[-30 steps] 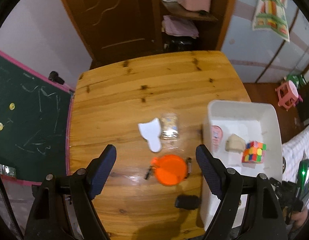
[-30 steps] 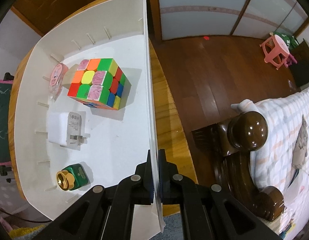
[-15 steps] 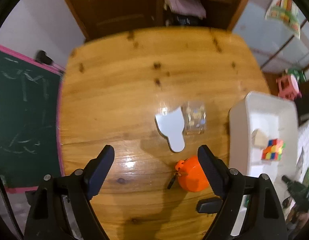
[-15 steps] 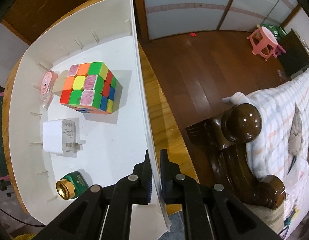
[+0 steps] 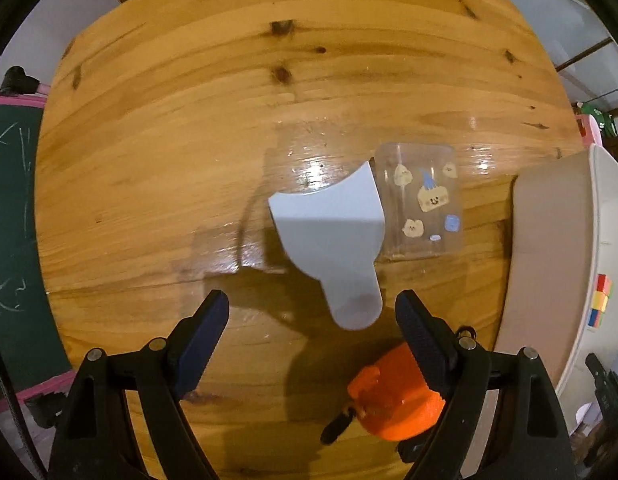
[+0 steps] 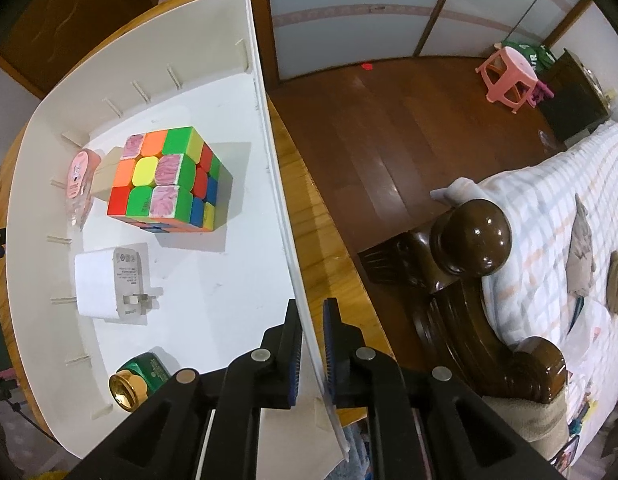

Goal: Organize rigid objects
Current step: 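Move the left tool to the white paddle-shaped card, then close the left tool on the white card and lift it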

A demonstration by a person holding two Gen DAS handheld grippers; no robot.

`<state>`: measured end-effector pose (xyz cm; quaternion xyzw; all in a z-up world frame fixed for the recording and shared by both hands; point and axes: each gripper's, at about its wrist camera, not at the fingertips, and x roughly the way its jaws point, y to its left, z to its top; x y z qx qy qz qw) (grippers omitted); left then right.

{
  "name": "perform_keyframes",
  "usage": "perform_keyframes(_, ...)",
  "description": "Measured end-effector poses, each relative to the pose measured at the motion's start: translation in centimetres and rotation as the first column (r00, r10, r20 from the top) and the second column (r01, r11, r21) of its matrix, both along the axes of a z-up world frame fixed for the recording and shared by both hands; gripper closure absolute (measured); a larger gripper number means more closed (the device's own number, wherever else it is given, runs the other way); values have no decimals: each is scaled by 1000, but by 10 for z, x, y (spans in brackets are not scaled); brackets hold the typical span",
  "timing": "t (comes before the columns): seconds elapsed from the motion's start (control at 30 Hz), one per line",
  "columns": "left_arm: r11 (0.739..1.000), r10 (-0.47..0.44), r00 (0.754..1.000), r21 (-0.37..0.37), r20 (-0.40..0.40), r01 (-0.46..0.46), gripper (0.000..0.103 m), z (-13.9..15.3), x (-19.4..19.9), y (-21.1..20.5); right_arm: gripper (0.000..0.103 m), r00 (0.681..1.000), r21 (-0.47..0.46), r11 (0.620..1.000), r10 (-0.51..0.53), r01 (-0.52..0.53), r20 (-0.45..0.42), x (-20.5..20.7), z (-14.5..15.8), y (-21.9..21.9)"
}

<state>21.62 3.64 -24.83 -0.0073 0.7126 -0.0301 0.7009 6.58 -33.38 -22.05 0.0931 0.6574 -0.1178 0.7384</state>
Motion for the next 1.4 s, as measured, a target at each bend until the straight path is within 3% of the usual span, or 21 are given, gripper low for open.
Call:
perform_keyframes(0.3,998,59,998,28,-27,-58,16,-22,5,11,92,1000,5,1000,-9,10,-13,2,-2,-2)
perform_keyframes(0.7,996,59,998,67,18,-60,15,-16,25,11,92,1000,6,1000,-4,4,-17,3,-3,-2)
perform_keyframes(1.0,991,123,992,56,33,-124,14,-17,43,16,92,1000,12,1000,4,-4,-13,3,-3,-3)
perform_keyframes(1.1,983,176,983,40,47,-178,21,-14,41,23,92,1000,18,1000,4,-4,-16,3,-5,-3)
perform_keyframes(1.17,980,188,979,42,82,-192,36,-9,37,25,92,1000,21,1000,5,-5,-15,3,-6,-4)
perform_keyframes(1.4,973,217,972,56,90,-223,36,-7,29,25,92,1000,34,999,21,-20,-13,3,-7,-4)
